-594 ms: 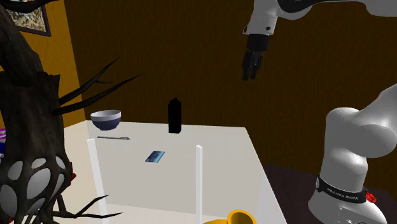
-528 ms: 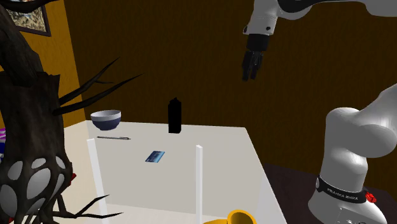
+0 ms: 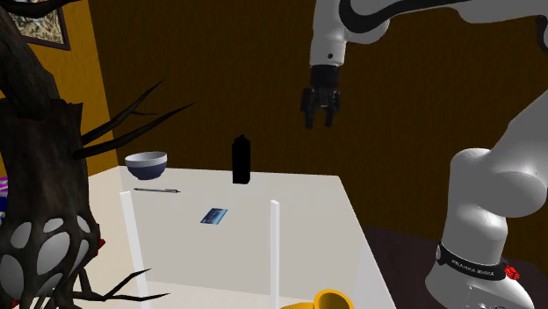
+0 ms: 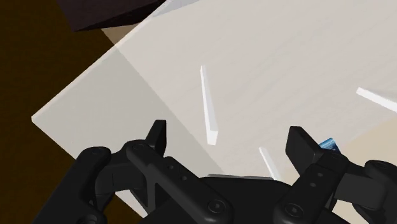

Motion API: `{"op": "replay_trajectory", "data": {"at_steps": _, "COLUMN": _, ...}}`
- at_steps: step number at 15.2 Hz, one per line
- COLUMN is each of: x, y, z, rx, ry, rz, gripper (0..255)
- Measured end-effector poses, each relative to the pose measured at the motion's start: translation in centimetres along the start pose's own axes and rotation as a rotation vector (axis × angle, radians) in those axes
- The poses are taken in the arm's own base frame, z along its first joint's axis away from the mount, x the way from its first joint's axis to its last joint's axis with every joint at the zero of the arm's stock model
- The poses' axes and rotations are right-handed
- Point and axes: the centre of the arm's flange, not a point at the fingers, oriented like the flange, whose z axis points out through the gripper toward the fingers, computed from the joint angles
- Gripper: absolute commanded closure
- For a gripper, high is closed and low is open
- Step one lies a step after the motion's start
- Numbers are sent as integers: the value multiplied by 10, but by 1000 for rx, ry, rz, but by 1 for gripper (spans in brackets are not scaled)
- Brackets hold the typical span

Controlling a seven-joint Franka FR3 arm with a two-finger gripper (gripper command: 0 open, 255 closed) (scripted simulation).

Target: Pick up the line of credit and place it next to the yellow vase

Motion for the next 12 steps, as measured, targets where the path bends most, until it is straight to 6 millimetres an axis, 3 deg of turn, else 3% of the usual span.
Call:
{"op": "replay_trajectory", "data": {"at_steps": 6, "x": 45, "y": -54, "z": 44, "rx": 44, "ry": -117, "rz": 181, "gripper": 0}}
{"op": "replay_trajectory", "data": {"at_steps": 12, "x": 93, "y": -95, "z": 96, "rx": 86, "ry": -234, "rz": 363, "gripper": 0}}
